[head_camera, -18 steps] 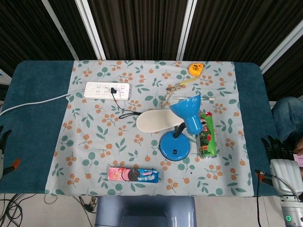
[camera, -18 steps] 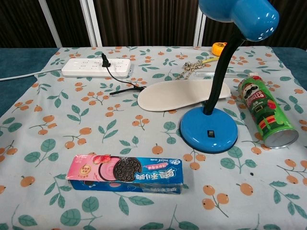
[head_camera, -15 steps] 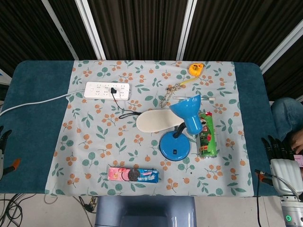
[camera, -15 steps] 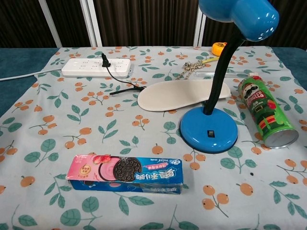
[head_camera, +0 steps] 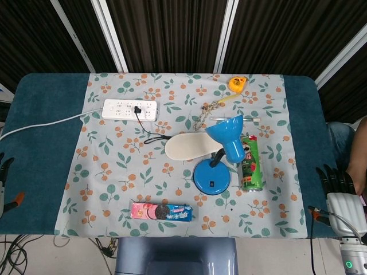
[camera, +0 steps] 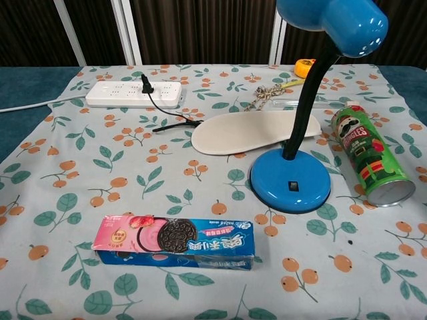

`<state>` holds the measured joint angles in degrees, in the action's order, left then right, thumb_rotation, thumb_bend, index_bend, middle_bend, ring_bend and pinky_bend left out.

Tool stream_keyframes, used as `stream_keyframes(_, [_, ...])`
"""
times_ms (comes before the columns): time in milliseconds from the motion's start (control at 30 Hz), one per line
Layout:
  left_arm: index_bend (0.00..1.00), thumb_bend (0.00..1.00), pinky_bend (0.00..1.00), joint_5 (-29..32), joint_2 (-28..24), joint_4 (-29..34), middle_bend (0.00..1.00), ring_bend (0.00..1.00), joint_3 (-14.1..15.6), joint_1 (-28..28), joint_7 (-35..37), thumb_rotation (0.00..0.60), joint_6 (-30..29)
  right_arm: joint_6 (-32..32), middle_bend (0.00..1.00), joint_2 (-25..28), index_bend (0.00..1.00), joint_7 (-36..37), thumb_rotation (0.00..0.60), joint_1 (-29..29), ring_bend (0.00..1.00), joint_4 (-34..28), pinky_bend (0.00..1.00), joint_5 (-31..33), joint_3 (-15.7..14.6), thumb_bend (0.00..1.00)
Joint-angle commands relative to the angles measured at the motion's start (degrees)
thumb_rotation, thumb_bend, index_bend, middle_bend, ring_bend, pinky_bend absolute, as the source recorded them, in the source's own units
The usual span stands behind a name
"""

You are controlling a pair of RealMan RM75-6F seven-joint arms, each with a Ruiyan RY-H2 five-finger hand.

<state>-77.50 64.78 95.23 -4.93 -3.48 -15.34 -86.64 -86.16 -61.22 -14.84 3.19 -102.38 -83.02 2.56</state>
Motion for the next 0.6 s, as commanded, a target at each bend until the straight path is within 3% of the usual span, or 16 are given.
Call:
stream_keyframes(33, [0.12,0.21,0.04,0.03,0.01,0.00,0.01,0.00,0.00,0.02,0.00,0.600,0.00,-0.10,0.05,0.02,0.05,0.02,0.600,-0.05,0.01,-0.02,0.00,-0.09,0.04,0.21])
stream_keyframes(400, [0.12,0.21,0.04,0.22,0.05,0.01,0.01,0.00,-0.03,-0.01,-0.05,0.600,0.14,0.20,0.05,0.10,0.05,0.49,0.600,-0.09,0.02,-0.14,0.00,-0.50,-0.03,0.21])
stream_keyframes(500, [0.12,0.21,0.04,0.45,0.04,0.18,0.01,0.00,-0.10,0.02,-0.02,0.600,0.16,0.93,0.05,0.15,0.05,0.65,0.600,0.09,0.08,-0.34,0.04,-0.98,-0.46,0.21])
stream_keyframes(600, [0.12,0.21,0.04,0.72,0.02,0.30,0.01,0.00,-0.21,0.08,0.05,0.600,0.11,2.30,0.11,0.37,0.05,0.96,0.600,0.46,0.20,-0.91,0.14,-1.87,-1.29,0.21])
